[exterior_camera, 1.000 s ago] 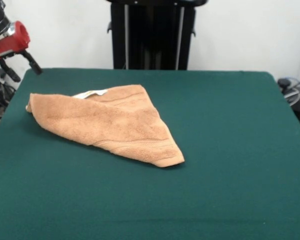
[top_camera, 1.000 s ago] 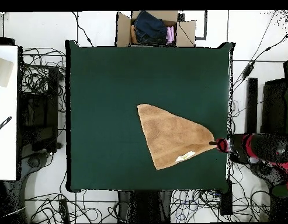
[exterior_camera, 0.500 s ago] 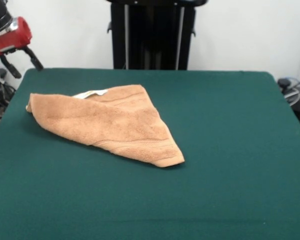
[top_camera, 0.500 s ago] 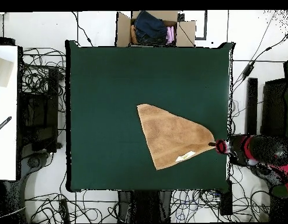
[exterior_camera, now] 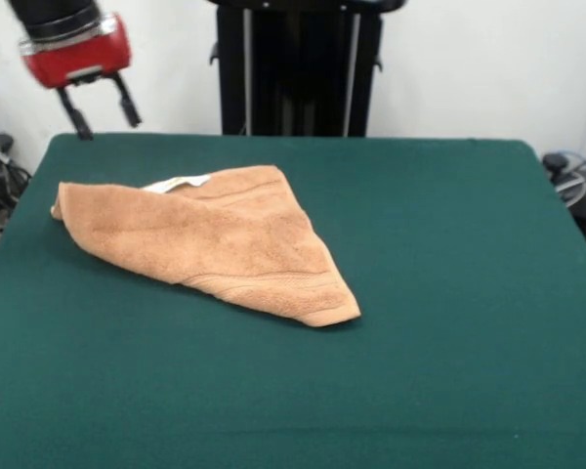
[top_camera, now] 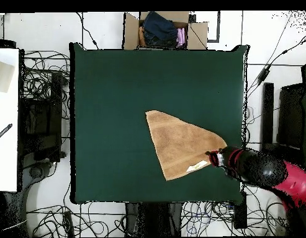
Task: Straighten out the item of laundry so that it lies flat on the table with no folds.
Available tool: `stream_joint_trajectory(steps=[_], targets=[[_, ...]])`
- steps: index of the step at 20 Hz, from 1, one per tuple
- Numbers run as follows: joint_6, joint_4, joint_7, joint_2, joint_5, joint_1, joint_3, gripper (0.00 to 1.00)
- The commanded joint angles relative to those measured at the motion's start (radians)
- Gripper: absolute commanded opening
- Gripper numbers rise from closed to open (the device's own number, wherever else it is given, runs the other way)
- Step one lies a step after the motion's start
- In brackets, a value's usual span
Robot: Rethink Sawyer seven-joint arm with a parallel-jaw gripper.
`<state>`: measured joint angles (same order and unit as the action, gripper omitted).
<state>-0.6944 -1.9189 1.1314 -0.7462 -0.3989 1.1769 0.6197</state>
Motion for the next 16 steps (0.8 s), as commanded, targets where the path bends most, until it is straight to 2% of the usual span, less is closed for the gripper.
stream_joint_trajectory(steps=[1,8,16], targets=[[0.101,-0.190,0.183,-0.125,-0.046,-0.108,-0.040,1.00],[0.195,-0.283,0.275,-0.189,-0.009,-0.211,-0.122,1.00],[0.252,-0.297,0.278,-0.120,0.007,-0.261,-0.207,1.00]])
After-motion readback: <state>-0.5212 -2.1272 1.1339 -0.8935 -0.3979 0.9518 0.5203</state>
